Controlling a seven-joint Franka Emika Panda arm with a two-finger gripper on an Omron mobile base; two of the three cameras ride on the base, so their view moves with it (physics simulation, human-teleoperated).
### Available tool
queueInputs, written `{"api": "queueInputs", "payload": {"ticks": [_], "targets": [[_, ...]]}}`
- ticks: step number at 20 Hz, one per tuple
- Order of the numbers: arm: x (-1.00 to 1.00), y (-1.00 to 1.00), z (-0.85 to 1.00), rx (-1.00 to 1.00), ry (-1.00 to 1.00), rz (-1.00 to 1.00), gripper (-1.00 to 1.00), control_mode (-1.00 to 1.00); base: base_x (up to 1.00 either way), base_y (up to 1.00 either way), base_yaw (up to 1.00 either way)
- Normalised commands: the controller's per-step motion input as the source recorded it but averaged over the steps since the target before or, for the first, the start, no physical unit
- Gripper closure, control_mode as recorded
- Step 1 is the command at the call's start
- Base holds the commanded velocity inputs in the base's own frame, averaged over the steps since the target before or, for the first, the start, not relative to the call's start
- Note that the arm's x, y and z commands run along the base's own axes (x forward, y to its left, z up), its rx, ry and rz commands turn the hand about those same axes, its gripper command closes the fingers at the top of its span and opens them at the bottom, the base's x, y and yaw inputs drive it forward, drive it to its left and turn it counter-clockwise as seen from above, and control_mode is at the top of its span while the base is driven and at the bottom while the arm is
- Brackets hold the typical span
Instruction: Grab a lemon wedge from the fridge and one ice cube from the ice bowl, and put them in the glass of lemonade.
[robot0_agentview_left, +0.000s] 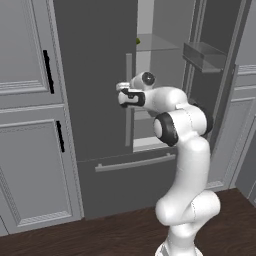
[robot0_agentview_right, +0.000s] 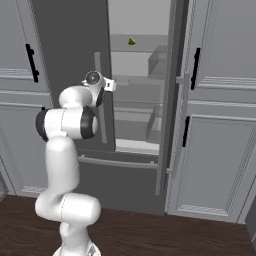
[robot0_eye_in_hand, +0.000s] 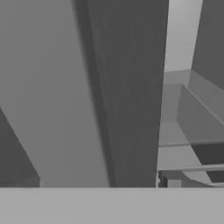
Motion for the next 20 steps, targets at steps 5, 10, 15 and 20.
{"api": "queueInputs", "payload": {"ticks": [5, 10, 15, 20], "targets": [[0.97, 0.65, -0.03, -0.02, 0.22, -0.06, 1.0, -1.0, 0.0, 0.0, 0.0], [-0.67, 0.34, 0.0, -0.09, -0.14, -0.01, 1.0, -1.0, 0.0, 0.0, 0.0], [-1.0, 0.39, 0.11, -0.07, -0.36, 0.02, 1.0, -1.0, 0.0, 0.0, 0.0], [-1.0, 0.62, 0.58, -0.06, -0.22, 0.01, 1.0, -1.0, 0.0, 0.0, 0.0]]}}
